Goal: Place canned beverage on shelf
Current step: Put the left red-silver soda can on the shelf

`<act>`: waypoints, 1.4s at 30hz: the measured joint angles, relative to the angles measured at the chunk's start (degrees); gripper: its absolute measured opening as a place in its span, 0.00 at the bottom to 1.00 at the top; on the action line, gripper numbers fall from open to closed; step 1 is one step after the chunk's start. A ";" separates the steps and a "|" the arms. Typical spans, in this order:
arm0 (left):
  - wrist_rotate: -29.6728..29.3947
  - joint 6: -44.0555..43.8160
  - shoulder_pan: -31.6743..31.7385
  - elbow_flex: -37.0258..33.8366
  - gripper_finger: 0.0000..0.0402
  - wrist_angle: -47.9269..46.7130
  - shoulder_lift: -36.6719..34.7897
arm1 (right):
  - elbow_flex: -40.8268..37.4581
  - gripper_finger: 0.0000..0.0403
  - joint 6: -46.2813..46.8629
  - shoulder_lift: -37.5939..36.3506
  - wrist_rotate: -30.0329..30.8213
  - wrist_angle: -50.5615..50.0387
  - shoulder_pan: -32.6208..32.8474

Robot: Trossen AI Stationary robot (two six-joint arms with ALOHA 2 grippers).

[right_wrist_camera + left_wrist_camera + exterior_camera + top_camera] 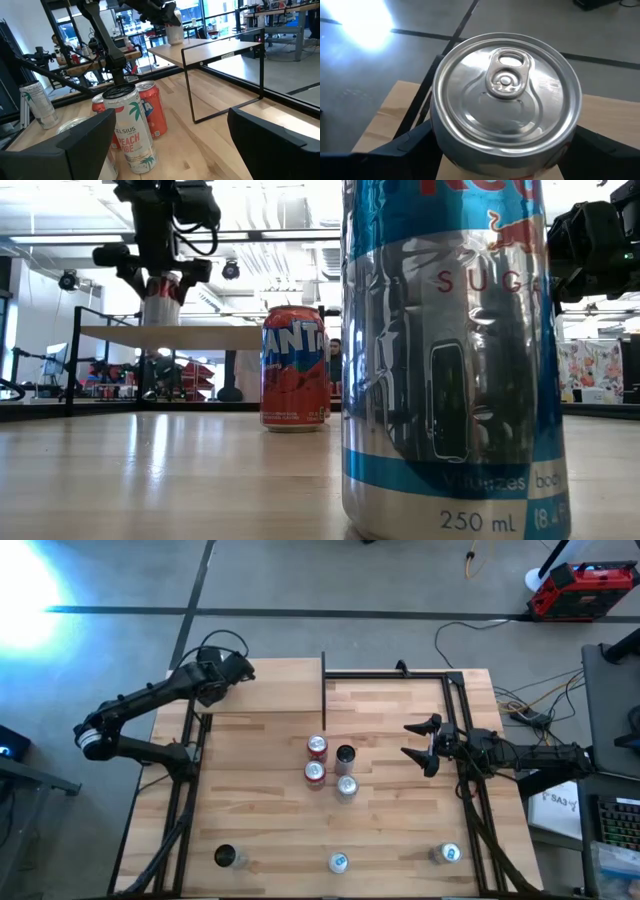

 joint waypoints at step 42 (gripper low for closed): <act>1.89 9.59 9.41 -0.70 0.74 9.75 1.93 | 0.00 0.91 0.00 -0.02 0.00 0.02 0.00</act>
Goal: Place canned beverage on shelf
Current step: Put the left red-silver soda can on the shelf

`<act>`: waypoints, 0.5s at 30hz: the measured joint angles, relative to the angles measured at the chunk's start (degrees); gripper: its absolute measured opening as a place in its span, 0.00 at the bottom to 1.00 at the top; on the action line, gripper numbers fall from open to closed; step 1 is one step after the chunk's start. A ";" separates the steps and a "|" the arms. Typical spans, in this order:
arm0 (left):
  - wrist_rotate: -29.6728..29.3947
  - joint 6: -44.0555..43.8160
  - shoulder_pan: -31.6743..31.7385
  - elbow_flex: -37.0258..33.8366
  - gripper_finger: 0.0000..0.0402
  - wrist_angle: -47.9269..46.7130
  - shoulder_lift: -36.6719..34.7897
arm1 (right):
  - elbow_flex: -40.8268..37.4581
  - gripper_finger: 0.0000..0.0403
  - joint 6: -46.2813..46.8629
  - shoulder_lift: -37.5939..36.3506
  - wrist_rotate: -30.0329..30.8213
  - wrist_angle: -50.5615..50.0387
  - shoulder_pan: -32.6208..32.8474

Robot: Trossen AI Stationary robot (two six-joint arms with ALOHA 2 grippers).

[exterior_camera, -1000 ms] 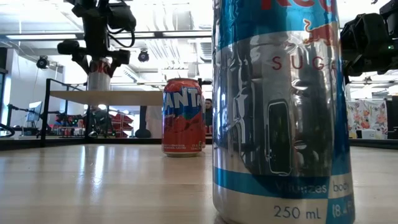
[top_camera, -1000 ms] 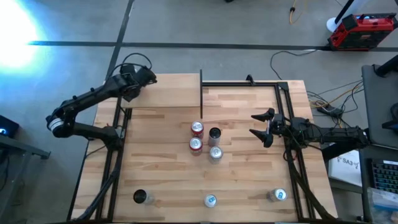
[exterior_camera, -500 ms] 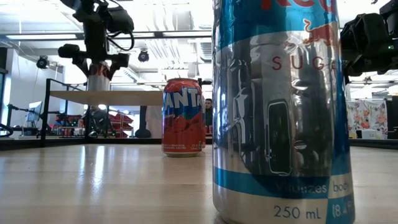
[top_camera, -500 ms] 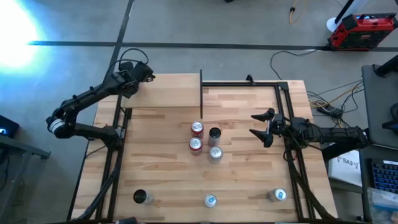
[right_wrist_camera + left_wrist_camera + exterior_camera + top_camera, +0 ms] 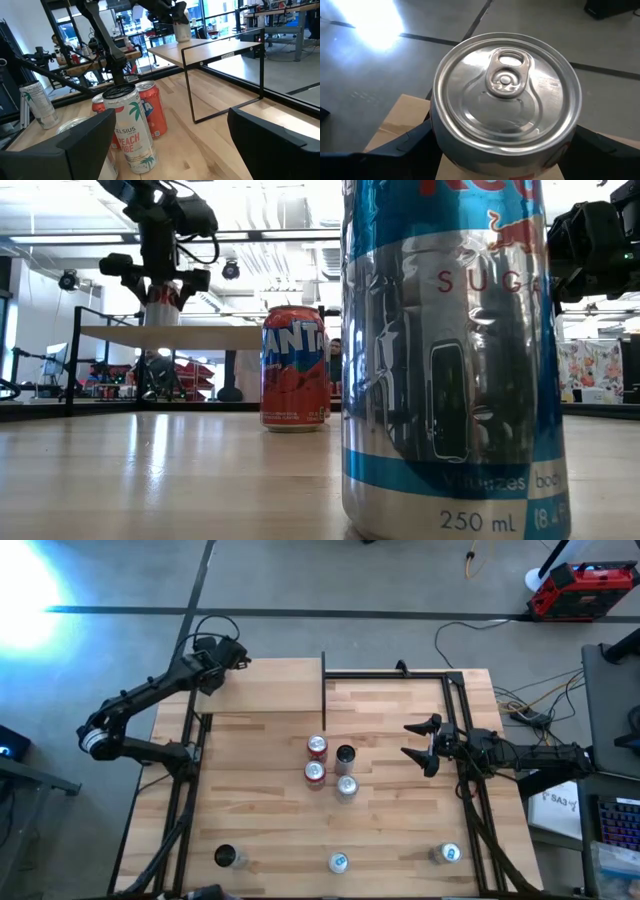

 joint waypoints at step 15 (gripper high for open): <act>0.44 -0.67 -0.02 -0.07 0.81 -1.97 -1.51 | 0.01 0.91 0.00 0.01 0.00 -0.01 -0.02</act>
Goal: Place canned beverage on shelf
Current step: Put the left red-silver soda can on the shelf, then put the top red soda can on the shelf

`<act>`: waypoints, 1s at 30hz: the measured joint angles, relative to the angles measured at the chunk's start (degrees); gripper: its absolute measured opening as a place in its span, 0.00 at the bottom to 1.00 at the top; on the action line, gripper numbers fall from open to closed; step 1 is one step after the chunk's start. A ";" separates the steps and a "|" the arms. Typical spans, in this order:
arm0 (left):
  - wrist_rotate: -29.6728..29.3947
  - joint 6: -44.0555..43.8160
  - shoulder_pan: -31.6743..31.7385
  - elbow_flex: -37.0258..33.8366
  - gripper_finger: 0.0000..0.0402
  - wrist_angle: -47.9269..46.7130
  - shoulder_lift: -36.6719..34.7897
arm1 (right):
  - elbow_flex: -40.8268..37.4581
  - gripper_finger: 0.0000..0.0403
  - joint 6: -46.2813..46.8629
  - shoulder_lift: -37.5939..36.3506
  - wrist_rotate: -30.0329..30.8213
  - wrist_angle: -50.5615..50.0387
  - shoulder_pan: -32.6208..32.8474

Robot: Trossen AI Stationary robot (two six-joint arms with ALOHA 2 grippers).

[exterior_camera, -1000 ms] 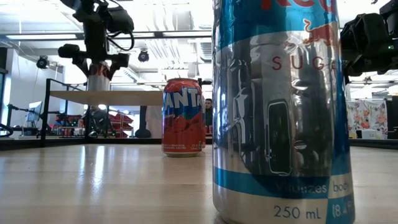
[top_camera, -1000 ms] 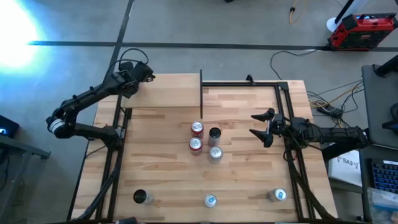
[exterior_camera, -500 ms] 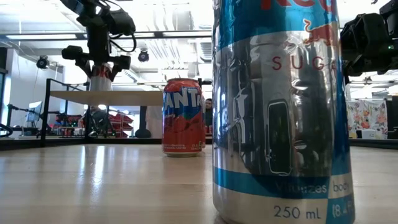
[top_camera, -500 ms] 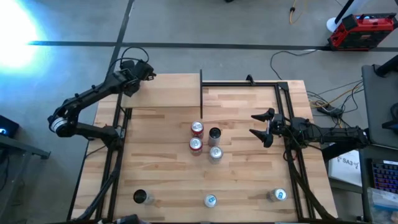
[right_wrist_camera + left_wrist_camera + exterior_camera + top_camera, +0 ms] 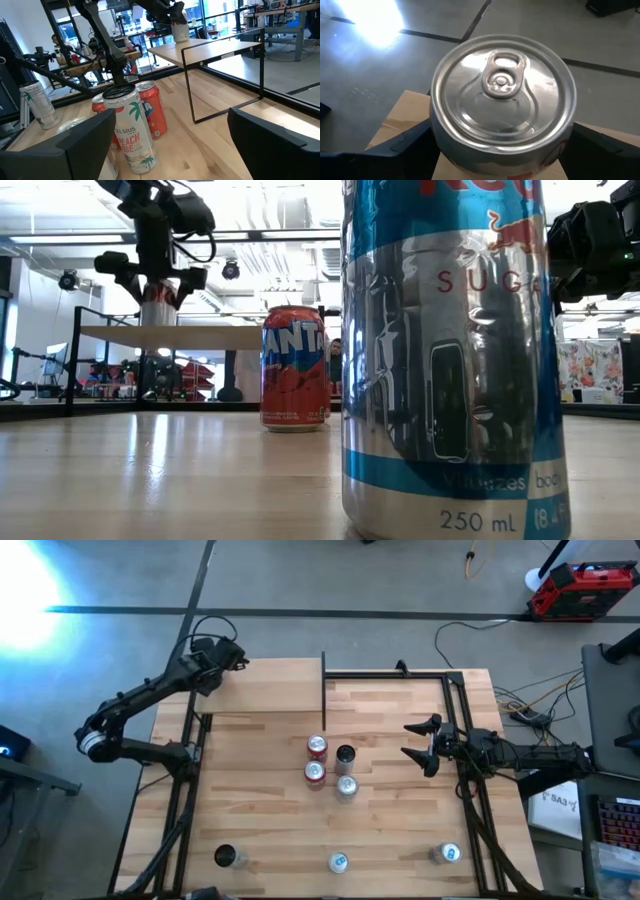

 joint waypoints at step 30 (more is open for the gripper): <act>21.21 -5.59 -7.68 0.00 0.99 -11.33 -11.27 | -0.01 0.91 0.00 0.01 0.00 0.01 0.00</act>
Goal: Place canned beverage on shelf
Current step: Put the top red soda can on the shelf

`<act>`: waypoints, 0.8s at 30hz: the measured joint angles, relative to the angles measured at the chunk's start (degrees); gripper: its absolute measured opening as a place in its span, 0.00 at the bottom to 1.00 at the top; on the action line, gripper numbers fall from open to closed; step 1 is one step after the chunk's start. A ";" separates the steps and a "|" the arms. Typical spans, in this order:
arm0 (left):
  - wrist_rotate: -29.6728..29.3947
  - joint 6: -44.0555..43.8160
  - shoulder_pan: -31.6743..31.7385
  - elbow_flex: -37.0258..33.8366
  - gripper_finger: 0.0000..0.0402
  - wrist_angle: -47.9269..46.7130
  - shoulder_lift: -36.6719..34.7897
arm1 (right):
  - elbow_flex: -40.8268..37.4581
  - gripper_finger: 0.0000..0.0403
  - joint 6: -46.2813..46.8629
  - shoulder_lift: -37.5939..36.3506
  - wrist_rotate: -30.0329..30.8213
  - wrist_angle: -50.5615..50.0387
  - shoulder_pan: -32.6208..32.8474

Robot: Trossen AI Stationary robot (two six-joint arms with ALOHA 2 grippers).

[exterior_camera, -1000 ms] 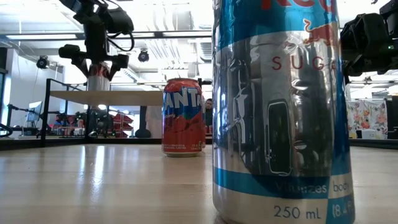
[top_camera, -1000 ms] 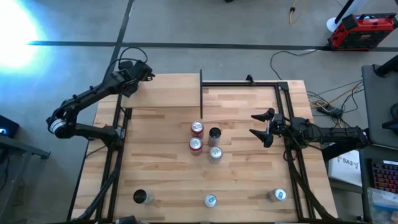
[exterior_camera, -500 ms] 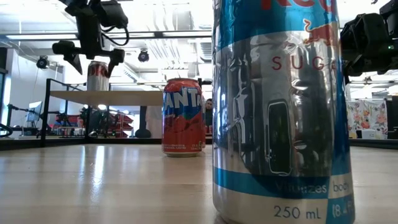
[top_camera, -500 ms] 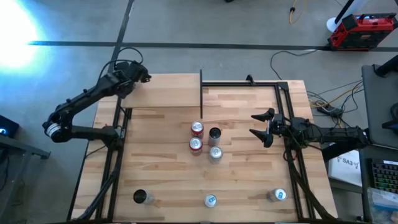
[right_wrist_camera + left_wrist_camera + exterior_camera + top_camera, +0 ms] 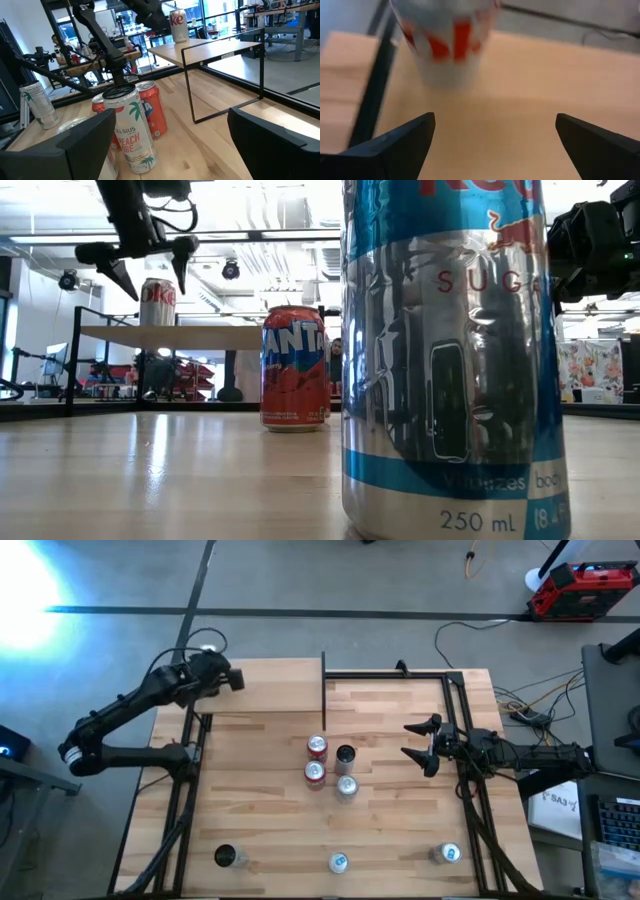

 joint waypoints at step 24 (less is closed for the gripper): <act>1.81 -22.29 -34.82 19.16 0.99 -10.35 21.28 | 0.01 0.91 0.00 -0.01 0.00 0.00 0.00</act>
